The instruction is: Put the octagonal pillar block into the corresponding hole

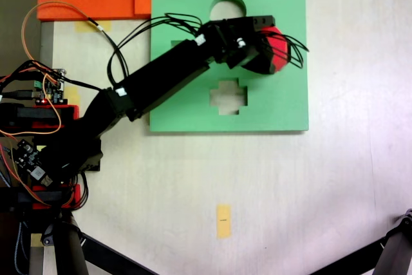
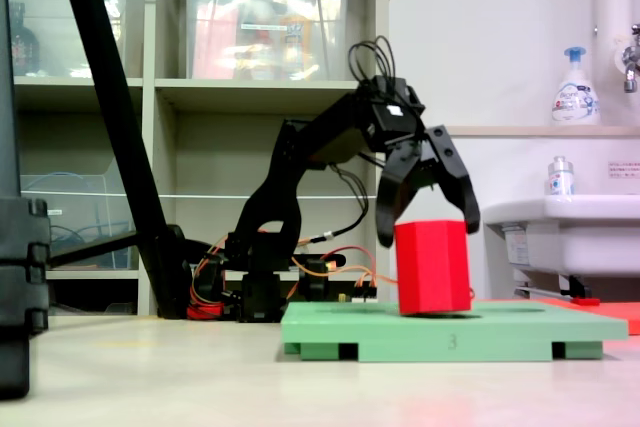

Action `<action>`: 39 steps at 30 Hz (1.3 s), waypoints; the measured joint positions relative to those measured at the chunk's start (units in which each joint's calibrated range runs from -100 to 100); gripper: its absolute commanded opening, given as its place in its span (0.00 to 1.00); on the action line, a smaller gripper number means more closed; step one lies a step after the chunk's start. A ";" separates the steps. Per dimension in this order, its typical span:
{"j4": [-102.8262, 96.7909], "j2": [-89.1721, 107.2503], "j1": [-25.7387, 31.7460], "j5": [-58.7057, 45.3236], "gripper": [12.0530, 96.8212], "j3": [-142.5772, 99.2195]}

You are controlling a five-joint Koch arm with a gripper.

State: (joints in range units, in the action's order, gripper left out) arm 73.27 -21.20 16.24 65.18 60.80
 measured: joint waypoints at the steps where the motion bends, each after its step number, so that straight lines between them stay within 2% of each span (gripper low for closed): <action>1: 0.00 -0.27 0.00 -0.39 0.31 0.10; 27: -3.72 -13.95 0.68 -2.30 0.32 4.80; 28: -3.72 -14.50 0.68 -2.30 0.34 4.90; 30: -3.72 -16.01 0.73 -2.34 0.49 5.49; 34: -3.52 -18.33 0.73 -2.34 0.57 6.37; 37: -1.08 -18.88 0.88 -1.86 0.77 6.08; 39: 0.00 -18.88 0.93 -1.17 0.83 5.98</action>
State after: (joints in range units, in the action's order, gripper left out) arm 73.27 -40.08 17.17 64.00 66.78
